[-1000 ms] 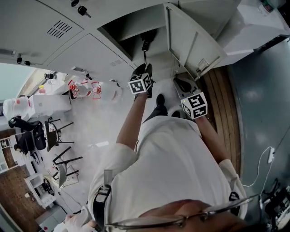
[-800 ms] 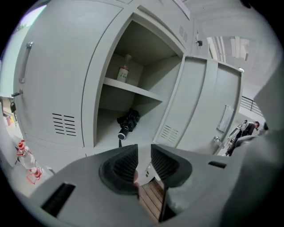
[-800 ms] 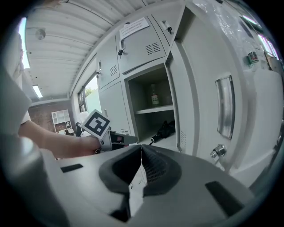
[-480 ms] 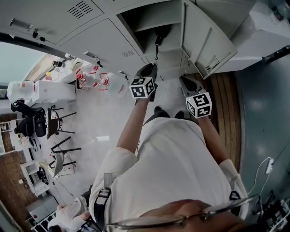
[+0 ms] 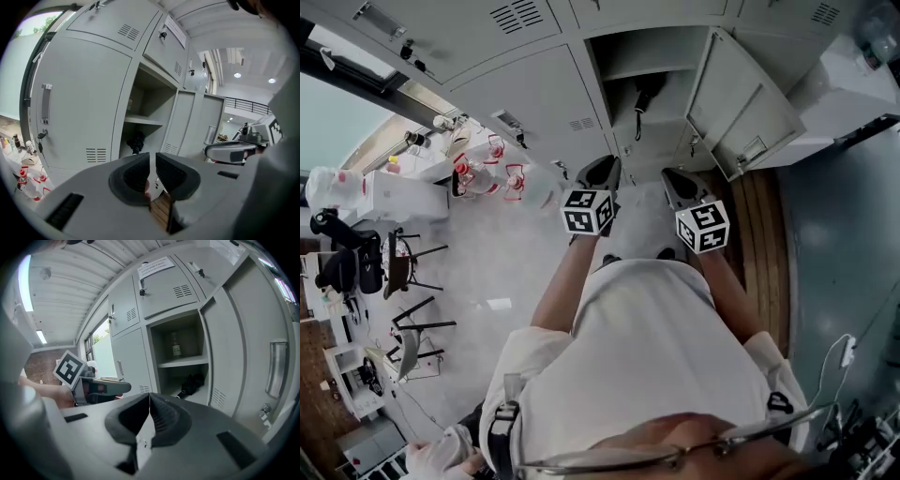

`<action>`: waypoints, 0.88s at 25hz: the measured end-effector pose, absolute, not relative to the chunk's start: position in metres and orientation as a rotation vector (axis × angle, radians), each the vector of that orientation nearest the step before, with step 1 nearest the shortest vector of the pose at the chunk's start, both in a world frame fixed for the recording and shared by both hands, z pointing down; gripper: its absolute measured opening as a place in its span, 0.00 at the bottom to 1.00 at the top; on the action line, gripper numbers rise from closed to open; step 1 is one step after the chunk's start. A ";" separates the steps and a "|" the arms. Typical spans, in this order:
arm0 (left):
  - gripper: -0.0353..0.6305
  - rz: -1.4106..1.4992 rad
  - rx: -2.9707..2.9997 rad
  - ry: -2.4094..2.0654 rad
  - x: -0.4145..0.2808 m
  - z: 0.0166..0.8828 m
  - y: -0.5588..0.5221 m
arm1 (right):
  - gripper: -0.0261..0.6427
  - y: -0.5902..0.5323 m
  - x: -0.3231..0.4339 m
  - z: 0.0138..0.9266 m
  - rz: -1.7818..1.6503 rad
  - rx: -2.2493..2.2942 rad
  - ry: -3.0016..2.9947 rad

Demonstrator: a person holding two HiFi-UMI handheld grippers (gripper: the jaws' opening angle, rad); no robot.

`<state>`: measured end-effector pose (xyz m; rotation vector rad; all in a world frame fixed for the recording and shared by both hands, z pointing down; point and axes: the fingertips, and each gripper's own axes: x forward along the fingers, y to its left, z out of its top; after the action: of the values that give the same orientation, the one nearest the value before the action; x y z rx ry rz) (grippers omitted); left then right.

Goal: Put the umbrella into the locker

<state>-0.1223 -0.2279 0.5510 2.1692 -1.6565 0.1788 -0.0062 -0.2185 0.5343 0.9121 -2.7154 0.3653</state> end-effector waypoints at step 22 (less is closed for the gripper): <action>0.06 0.090 2.297 -1.587 -0.156 0.511 -0.171 | 0.05 -0.184 -0.048 0.501 0.215 0.926 -2.764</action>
<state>-0.1559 -0.1708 0.5111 2.2973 -1.5872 0.0897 -0.0477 -0.1842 0.5009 0.9256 -2.7639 0.2149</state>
